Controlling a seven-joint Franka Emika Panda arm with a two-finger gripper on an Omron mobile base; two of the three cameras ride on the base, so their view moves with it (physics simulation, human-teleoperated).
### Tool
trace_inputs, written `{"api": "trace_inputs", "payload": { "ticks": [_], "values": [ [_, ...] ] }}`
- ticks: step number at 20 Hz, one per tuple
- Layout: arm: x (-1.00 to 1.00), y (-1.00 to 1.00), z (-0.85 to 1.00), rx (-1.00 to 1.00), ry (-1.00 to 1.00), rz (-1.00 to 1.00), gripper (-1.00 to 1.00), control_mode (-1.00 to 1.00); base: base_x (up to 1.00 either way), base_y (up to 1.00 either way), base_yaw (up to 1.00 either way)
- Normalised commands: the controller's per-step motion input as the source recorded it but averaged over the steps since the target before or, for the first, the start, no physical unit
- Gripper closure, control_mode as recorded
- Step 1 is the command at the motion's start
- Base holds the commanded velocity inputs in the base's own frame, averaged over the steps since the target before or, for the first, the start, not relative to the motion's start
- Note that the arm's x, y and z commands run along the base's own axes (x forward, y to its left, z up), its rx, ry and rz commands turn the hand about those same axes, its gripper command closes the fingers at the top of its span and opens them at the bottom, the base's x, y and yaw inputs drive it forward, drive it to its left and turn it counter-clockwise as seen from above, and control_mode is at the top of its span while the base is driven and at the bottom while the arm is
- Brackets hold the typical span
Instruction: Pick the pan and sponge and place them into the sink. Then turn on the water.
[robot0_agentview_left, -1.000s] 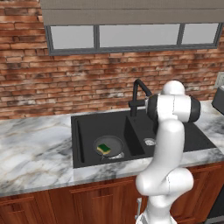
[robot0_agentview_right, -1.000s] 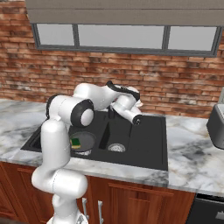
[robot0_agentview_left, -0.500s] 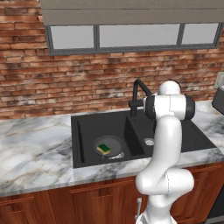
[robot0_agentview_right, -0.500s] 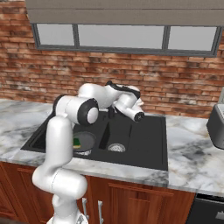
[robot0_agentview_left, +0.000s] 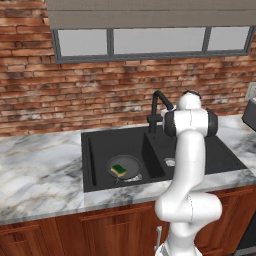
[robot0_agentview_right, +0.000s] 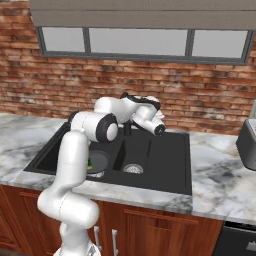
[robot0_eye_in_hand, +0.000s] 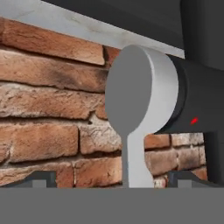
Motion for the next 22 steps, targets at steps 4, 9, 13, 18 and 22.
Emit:
{"api": "trace_inputs", "payload": {
  "ticks": [4,9,13,18,22],
  "values": [
    [0.39,-0.03,-0.18,0.05,0.08,0.0,-1.0,-1.0,0.0,0.0,0.0],
    [0.05,-0.24,0.0,0.11,0.01,0.0,1.0,-1.0,0.0,0.0,0.0],
    [0.0,-0.48,0.0,0.17,0.01,0.0,1.0,-1.0,0.0,0.0,0.0],
    [0.0,-0.61,-0.06,0.17,0.03,0.0,1.0,-1.0,0.0,0.0,0.0],
    [0.0,-0.72,-0.13,0.14,0.02,0.0,1.0,-1.0,0.0,0.0,0.0]
  ]
}}
